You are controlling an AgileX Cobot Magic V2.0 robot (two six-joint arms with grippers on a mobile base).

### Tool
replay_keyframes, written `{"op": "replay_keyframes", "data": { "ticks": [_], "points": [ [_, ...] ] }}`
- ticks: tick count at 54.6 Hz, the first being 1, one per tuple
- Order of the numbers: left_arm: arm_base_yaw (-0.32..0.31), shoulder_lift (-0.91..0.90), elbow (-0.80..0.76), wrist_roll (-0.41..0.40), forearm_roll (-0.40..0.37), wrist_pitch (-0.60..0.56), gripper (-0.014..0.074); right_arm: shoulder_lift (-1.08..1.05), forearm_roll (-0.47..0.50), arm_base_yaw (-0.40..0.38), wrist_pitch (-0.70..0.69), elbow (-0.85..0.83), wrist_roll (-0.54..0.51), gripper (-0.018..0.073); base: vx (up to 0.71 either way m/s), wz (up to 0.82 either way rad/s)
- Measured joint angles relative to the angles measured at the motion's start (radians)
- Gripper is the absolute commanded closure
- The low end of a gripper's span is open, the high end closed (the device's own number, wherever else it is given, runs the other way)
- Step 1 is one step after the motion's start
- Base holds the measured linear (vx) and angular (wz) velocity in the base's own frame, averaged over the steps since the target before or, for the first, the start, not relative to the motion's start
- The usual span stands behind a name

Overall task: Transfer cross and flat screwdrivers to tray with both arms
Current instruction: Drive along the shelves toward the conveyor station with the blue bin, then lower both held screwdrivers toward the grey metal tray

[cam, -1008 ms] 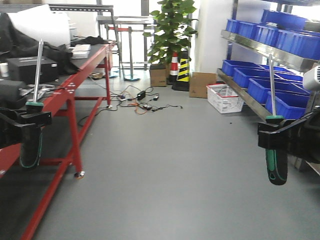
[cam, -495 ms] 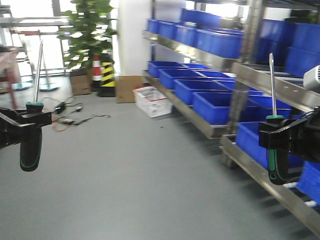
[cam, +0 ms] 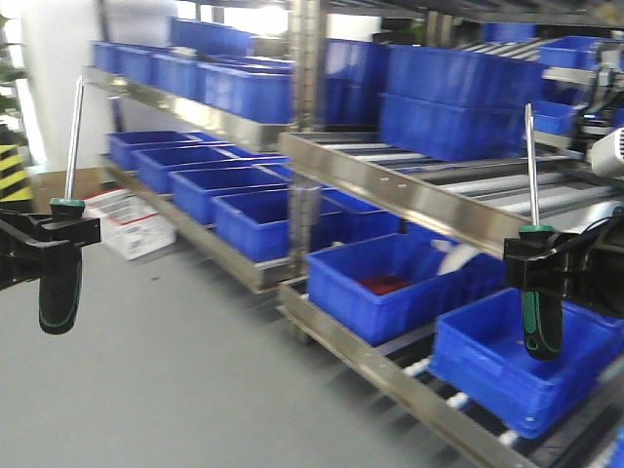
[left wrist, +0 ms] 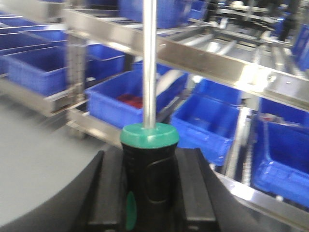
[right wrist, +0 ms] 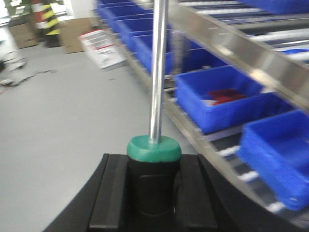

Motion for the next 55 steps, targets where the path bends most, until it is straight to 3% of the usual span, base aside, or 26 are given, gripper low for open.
{"op": "replay_keyframes", "data": {
  "ticks": [55],
  "points": [
    [0.000,0.000,0.000,0.000,0.000,0.000,0.0596,0.000,0.000,0.000,0.000,0.000,0.000,0.0567,0.34,-0.70]
  ]
}}
